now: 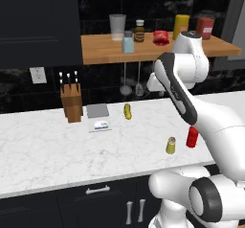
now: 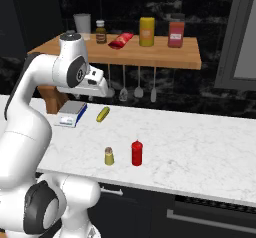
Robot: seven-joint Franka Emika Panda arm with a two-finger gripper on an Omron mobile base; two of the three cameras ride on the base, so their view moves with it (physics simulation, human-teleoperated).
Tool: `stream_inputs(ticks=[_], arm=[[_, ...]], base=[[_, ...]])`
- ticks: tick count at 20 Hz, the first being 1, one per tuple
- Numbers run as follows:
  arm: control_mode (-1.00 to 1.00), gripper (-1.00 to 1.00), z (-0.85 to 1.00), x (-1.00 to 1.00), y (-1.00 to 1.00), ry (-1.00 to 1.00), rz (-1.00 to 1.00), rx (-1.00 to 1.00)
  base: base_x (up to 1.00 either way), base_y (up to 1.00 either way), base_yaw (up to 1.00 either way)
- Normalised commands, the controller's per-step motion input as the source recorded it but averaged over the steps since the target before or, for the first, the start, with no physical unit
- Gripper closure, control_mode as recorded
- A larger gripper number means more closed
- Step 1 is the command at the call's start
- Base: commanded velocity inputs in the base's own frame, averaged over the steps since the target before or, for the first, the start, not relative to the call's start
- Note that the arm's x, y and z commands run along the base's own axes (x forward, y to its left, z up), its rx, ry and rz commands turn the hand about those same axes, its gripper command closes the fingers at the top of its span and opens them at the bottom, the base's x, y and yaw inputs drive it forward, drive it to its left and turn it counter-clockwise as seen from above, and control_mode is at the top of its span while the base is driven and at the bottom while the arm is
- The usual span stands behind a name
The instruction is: Put the shaker and condiment bottle from the counter next to their counterparts in the cabinet.
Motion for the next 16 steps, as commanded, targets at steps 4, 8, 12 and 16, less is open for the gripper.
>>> stream_inputs(ticks=[4,8,12,16], arm=[[-1.00,-1.00,0.00,-0.23,0.00,-0.07,0.00,0.00],[-1.00,-1.00,-0.04,-0.47,0.00,-0.15,-0.03,0.00],[-1.00,-1.00,-0.12,-0.31,-0.14,-0.07,-0.01,0.00],[-1.00,-1.00,-0.07,-0.10,-0.29,0.00,0.00,0.00]], base=[[0.00,0.00,0.00],[0.00,0.00,0.00],[0.00,0.00,0.00],[0.00,0.00,0.00]])
